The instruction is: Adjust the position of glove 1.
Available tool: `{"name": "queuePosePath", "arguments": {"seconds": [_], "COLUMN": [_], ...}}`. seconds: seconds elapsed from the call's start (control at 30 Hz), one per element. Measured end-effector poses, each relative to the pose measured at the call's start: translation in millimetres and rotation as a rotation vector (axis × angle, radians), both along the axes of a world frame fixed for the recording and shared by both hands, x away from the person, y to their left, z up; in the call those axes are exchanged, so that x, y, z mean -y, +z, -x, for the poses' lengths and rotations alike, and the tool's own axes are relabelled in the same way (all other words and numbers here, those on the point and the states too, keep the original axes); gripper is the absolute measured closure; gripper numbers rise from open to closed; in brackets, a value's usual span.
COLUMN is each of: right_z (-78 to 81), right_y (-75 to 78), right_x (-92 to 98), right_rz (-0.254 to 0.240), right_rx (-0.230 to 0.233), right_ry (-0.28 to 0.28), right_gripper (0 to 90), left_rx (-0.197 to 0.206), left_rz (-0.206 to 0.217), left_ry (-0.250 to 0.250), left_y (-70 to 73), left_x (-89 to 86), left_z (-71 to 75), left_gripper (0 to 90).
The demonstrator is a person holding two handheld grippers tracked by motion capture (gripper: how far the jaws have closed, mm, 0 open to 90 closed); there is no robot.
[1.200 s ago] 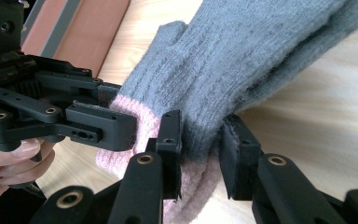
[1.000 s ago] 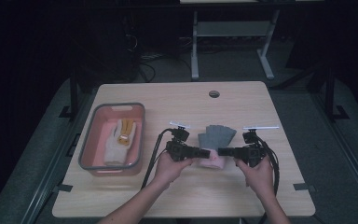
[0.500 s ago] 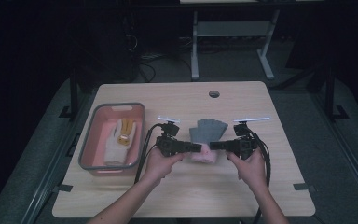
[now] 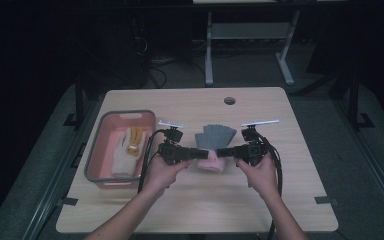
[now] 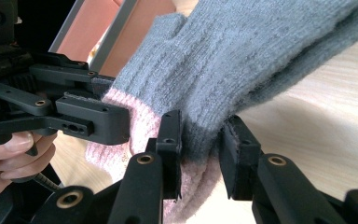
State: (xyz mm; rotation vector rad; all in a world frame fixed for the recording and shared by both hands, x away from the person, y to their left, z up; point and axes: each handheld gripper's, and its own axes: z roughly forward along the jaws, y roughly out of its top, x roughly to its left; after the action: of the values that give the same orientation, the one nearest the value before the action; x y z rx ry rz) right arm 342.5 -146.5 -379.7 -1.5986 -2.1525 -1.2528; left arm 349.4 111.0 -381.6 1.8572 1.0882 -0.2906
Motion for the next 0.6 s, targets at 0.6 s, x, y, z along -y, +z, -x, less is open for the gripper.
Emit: {"name": "queuePosePath", "arguments": {"seconds": [0.6], "right_z": [-13.1], "right_y": [7.4], "right_x": [-26.3], "right_rz": [0.003], "right_rx": [0.003], "right_ry": [0.050], "right_gripper": [71.1], "left_rx": [0.035], "left_rz": [-0.006], "left_ry": [0.018], "left_y": [9.8], "left_x": [-25.8], "left_z": [-3.0], "left_gripper": [63.4]}}
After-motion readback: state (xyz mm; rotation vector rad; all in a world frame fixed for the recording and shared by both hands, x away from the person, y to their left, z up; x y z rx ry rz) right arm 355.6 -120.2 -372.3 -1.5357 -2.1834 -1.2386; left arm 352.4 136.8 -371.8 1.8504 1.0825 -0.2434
